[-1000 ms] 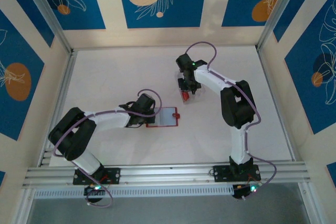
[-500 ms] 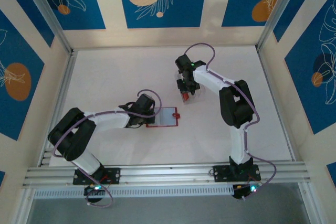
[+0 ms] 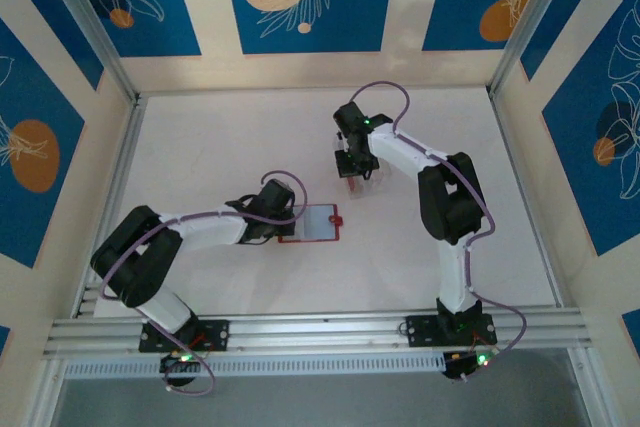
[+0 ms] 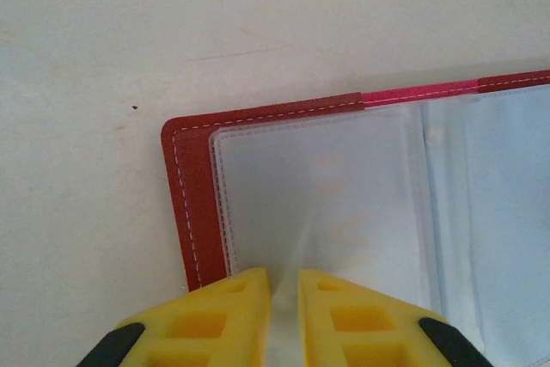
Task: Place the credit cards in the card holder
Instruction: Pick up the credit card from the storage box, then insert the credit card into the card slot.
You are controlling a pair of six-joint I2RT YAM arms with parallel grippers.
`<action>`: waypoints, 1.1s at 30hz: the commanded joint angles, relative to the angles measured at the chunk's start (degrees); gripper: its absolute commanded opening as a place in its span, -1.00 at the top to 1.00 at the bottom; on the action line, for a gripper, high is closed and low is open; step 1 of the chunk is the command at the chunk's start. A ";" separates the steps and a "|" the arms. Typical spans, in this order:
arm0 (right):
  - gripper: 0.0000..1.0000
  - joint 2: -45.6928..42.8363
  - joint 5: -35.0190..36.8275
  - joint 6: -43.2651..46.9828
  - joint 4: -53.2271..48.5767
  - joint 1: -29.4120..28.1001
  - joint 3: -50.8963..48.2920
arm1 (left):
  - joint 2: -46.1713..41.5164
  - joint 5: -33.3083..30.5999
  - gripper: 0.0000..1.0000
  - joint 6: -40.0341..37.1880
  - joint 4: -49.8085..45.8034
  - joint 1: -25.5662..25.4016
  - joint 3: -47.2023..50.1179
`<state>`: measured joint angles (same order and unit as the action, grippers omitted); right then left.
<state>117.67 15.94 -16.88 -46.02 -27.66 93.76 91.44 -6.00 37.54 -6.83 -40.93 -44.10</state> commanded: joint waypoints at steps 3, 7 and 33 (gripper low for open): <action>1.00 -4.28 -2.46 -0.16 -2.62 0.50 1.39 | 0.00 1.08 0.66 0.52 -5.30 0.28 2.17; 1.00 -8.61 -3.56 -0.88 -2.55 0.33 -0.03 | 0.01 1.25 0.66 0.52 -5.41 0.26 2.25; 1.00 -19.02 -35.10 -20.57 45.87 -4.72 -37.10 | -0.39 -1.27 0.73 0.26 -8.55 -0.61 1.95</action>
<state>97.08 -16.01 -34.96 -7.35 -31.64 57.76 90.43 -6.44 37.54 -8.34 -41.17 -43.53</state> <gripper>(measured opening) 0.066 0.138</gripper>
